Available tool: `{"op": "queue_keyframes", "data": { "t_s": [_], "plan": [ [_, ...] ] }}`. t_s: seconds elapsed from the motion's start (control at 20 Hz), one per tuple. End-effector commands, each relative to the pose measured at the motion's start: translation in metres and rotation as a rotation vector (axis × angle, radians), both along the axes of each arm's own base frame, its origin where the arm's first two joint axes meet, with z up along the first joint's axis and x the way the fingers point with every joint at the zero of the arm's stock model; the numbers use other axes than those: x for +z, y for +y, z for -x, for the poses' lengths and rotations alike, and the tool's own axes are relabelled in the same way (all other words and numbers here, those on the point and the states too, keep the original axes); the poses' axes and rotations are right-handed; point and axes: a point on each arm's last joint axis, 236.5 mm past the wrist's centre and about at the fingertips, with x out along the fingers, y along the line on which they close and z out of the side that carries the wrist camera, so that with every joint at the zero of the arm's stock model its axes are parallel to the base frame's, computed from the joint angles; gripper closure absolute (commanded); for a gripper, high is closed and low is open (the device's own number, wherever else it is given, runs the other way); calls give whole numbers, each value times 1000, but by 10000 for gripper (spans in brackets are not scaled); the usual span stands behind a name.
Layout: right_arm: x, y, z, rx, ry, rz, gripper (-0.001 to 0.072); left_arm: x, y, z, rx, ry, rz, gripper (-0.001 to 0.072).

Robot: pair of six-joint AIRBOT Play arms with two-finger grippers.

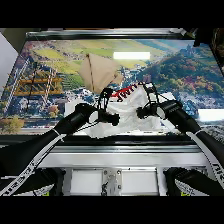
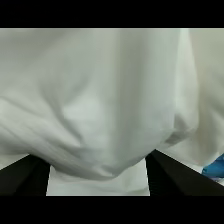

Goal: Fold the clothes and pants, and hang the long-sleeved shirts on hangers.

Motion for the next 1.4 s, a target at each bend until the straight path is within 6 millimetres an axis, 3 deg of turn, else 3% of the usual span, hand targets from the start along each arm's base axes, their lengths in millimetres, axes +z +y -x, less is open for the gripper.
{"op": "queue_keyframes", "data": {
  "t_s": [0.0,0.3,0.4,0.6,0.65,0.7,1.0,1.35],
  "plan": [
    [20,-7,-25,-59,-94,9,100,5,-3,-6,6,-23,12,93],
    [49,-10,-42,-85,-171,6,114,36,-11,-32,33,-88,61,93],
    [48,-14,-43,-91,-172,11,392,40,-10,-39,47,-103,76,93],
    [35,-24,-42,-115,-132,30,418,21,-16,-35,42,-70,56,93],
    [31,-26,-39,-117,-110,41,602,15,-21,-33,31,-69,53,93],
    [29,-27,-37,-119,-100,46,689,12,-25,-34,28,-73,57,93],
    [37,-23,-35,-130,-107,15,689,33,-54,-64,12,-119,76,93],
    [56,-22,-33,-135,-142,-11,689,8,-59,-91,-43,-109,-83,94]
  ]
}}
